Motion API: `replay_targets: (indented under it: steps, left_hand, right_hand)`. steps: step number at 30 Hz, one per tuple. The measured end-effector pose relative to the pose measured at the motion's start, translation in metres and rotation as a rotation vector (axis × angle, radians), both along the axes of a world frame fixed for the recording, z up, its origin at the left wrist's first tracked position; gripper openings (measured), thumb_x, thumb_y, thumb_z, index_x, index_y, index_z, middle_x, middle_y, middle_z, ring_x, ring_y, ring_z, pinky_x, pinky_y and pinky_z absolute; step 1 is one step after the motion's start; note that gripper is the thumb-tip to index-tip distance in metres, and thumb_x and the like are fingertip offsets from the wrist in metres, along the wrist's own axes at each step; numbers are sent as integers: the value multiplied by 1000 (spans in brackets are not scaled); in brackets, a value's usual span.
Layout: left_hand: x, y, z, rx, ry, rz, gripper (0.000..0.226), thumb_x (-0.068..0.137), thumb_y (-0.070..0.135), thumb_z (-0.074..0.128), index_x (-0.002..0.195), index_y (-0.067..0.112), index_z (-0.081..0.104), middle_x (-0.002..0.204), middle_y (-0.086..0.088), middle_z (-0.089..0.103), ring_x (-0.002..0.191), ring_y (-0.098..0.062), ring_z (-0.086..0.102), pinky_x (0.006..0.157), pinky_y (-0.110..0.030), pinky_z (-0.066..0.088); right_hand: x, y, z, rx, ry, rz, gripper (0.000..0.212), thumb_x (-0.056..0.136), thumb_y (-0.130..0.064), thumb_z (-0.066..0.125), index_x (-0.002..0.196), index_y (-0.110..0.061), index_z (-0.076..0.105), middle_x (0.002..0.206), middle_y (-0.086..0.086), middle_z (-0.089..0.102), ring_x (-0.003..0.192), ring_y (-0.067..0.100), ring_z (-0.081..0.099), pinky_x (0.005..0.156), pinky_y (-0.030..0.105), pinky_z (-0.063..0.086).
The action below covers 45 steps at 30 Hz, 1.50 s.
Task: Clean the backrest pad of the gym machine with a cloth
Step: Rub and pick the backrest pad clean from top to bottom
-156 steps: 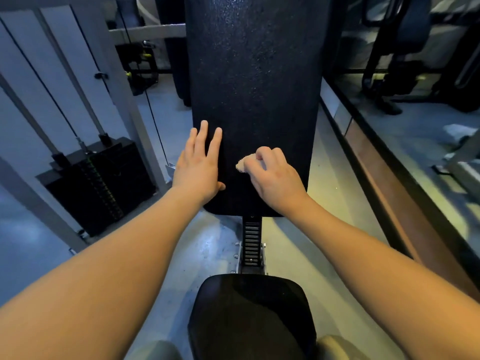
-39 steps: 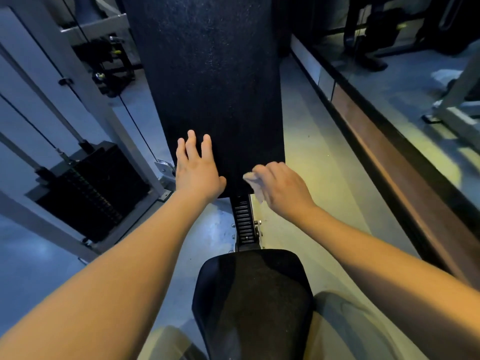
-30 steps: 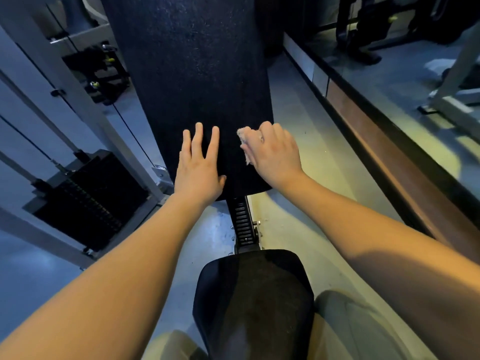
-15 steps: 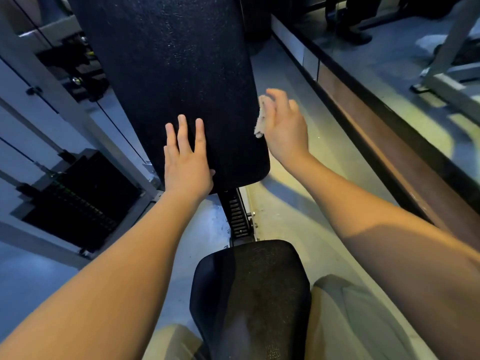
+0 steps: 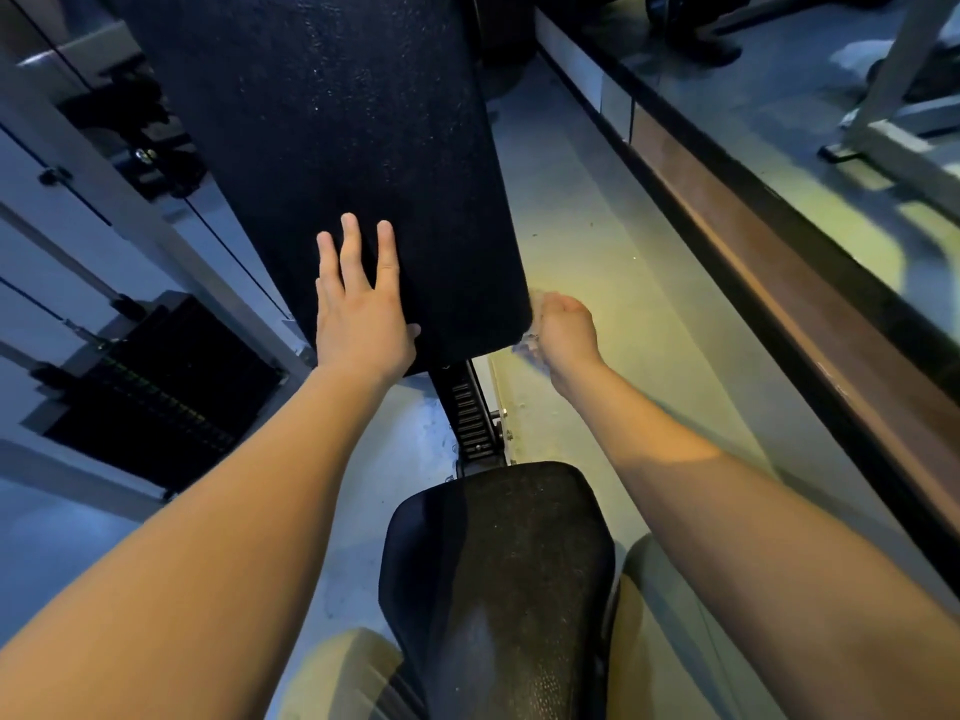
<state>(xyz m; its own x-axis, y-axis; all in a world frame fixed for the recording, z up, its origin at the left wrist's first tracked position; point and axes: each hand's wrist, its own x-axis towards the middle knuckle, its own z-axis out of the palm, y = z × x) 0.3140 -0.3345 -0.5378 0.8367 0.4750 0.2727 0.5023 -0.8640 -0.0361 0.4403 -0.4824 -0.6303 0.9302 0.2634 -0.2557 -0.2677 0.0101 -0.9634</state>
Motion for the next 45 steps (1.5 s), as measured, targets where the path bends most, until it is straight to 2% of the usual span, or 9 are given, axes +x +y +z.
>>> replay_targets:
  steps: [9,13,16,19,23,26,31,35,45]
  left_hand:
    - [-8,2,4,-95,-75,-83,100,91,30,68,161,25,-4,167,-4,-18,153,-33,-15,124,-51,14]
    - [-34,-10,-21,-302,-347,-93,52,92,18,59,143,14,46,150,-8,31,140,-29,26,110,-34,34]
    - [-49,-29,-51,-748,-382,183,36,97,29,56,128,11,52,124,-3,52,114,-22,51,87,-28,39]
    - [-42,-42,-59,-1401,-246,319,54,97,56,54,128,11,55,119,2,59,109,-20,58,94,-35,49]
    - [-11,-53,-74,-1883,-465,252,22,103,17,55,116,9,70,99,-4,70,79,-12,68,75,-24,58]
    - [3,-60,-80,-2034,-580,352,31,102,2,43,124,3,65,86,-2,65,65,-10,60,52,-19,53]
    - [14,-55,-94,-2141,-841,464,31,103,-1,43,127,-7,61,103,-16,64,94,-25,63,92,-42,58]
    - [23,-59,-91,-2318,-1084,515,22,104,-6,36,113,-7,55,130,-29,55,125,-42,55,108,-51,46]
    - [-22,-5,-92,-2165,-1432,649,32,98,-10,46,127,-5,58,120,-19,64,101,-26,65,80,-33,60]
  right_hand:
    - [-52,16,-24,143,200,12,30,92,-4,38,83,-7,66,82,12,67,83,29,63,74,39,47]
    - [-86,37,-12,238,307,111,35,94,2,36,92,-5,70,104,23,74,102,38,70,92,46,56]
    - [-94,35,-11,256,330,138,32,102,-5,40,95,-9,70,98,14,77,93,27,73,85,39,58]
    - [-88,17,-12,258,364,234,26,104,-16,44,98,-18,70,81,-5,74,82,9,66,78,30,47]
    - [-77,-4,-7,113,292,355,25,100,-18,50,110,-14,72,87,-5,70,80,10,59,75,29,40]
    - [-62,-11,-4,-36,189,289,28,101,-17,48,115,-8,71,101,6,68,86,16,58,76,30,46]
    - [-38,-10,12,-439,-208,141,59,107,-37,43,159,-13,27,156,13,44,138,32,48,113,43,41]
    - [-34,11,25,-531,-489,145,46,109,-25,44,151,-11,33,142,11,54,127,29,56,90,32,47]
    - [-31,11,21,-773,-632,167,41,108,-32,45,142,-14,30,134,7,54,108,27,63,80,45,59]
